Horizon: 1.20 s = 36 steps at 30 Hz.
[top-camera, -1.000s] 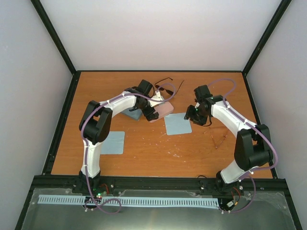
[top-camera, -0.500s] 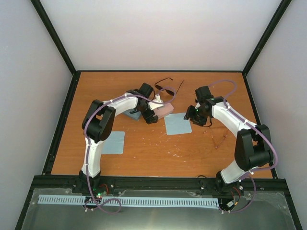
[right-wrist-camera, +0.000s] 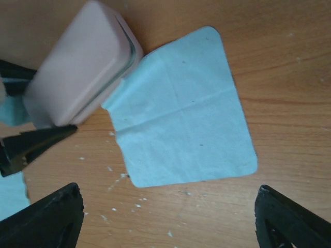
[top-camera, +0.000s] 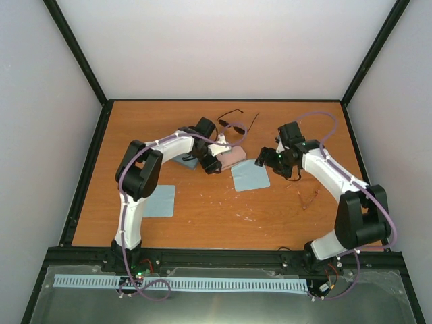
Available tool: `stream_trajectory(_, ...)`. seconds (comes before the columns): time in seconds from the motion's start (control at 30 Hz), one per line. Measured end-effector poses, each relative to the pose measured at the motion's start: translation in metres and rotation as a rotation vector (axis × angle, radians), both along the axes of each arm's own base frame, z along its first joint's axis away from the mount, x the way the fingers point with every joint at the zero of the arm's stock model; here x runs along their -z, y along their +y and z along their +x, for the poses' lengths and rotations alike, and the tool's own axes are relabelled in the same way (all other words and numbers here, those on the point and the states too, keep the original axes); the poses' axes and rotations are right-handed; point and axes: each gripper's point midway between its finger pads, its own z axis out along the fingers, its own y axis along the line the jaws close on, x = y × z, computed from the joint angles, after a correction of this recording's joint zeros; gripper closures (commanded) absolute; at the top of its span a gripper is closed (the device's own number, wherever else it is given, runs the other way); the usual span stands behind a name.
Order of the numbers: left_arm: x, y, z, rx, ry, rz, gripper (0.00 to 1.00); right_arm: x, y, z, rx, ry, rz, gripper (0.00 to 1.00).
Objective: Organize the sunglasses
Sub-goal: Pick up the sunglasses case from the center of the board, then open the sunglasses case at the center of the board.
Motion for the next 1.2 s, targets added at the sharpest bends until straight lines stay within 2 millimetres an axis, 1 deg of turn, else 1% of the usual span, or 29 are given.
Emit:
stream_trajectory(0.07, -0.007, -0.002, -0.008, 0.001, 0.034, -0.026, 0.41, -0.008, 0.002, 0.000, -0.026, -0.061, 0.019, 0.19)
stream_trajectory(0.1, -0.013, -0.004, -0.012, 0.004, 0.047, -0.043, 0.41, -0.013, 0.003, 0.000, -0.040, -0.095, 0.034, 0.19)
stream_trajectory(0.13, -0.022, -0.007, -0.017, 0.007, 0.061, -0.069, 0.41, -0.020, 0.005, 0.001, -0.051, -0.134, 0.056, 0.16)
stream_trajectory(0.2, -0.045, -0.012, -0.023, 0.014, 0.071, -0.127, 0.41, -0.034, 0.009, 0.003, -0.073, -0.206, 0.103, 0.13)
stream_trajectory(0.27, -0.074, -0.017, -0.027, 0.023, 0.066, -0.197, 0.40, -0.049, 0.014, 0.008, -0.104, -0.285, 0.150, 0.11)
stream_trajectory(0.33, -0.108, -0.024, -0.030, 0.033, 0.056, -0.283, 0.39, -0.064, 0.021, 0.012, -0.144, -0.366, 0.206, 0.11)
stream_trajectory(0.5, -0.186, -0.037, -0.032, 0.067, 0.069, -0.528, 0.39, -0.089, 0.035, 0.015, -0.214, -0.509, 0.365, 0.11)
stream_trajectory(0.6, -0.217, -0.036, -0.031, 0.074, 0.117, -0.650, 0.39, -0.101, 0.046, 0.015, -0.243, -0.571, 0.468, 0.12)
stream_trajectory(0.67, -0.229, -0.036, -0.035, 0.084, 0.170, -0.717, 0.40, -0.112, 0.052, 0.012, -0.261, -0.608, 0.546, 0.12)
stream_trajectory(0.73, -0.242, -0.036, -0.039, 0.097, 0.239, -0.791, 0.42, -0.127, 0.058, 0.010, -0.285, -0.656, 0.625, 0.10)
stream_trajectory(0.83, -0.256, -0.040, -0.047, 0.124, 0.352, -0.893, 0.43, -0.156, 0.064, 0.006, -0.321, -0.739, 0.726, 0.09)
stream_trajectory(0.9, -0.263, -0.043, -0.053, 0.151, 0.423, -0.950, 0.44, -0.176, 0.066, 0.004, -0.343, -0.804, 0.769, 0.07)
stream_trajectory(0.93, -0.265, -0.043, -0.056, 0.160, 0.458, -0.971, 0.44, -0.182, 0.066, 0.004, -0.347, -0.824, 0.781, 0.06)
stream_trajectory(1.0, -0.269, -0.043, -0.061, 0.175, 0.511, -0.998, 0.44, -0.193, 0.066, 0.003, -0.354, -0.860, 0.801, 0.05)
stream_trajectory(1.07, -0.272, -0.044, -0.065, 0.191, 0.545, -1.016, 0.44, -0.199, 0.065, 0.003, -0.355, -0.882, 0.813, 0.03)
stream_trajectory(1.2, -0.273, -0.045, -0.071, 0.211, 0.589, -1.032, 0.44, -0.204, 0.066, 0.008, -0.354, -0.894, 0.819, 0.01)
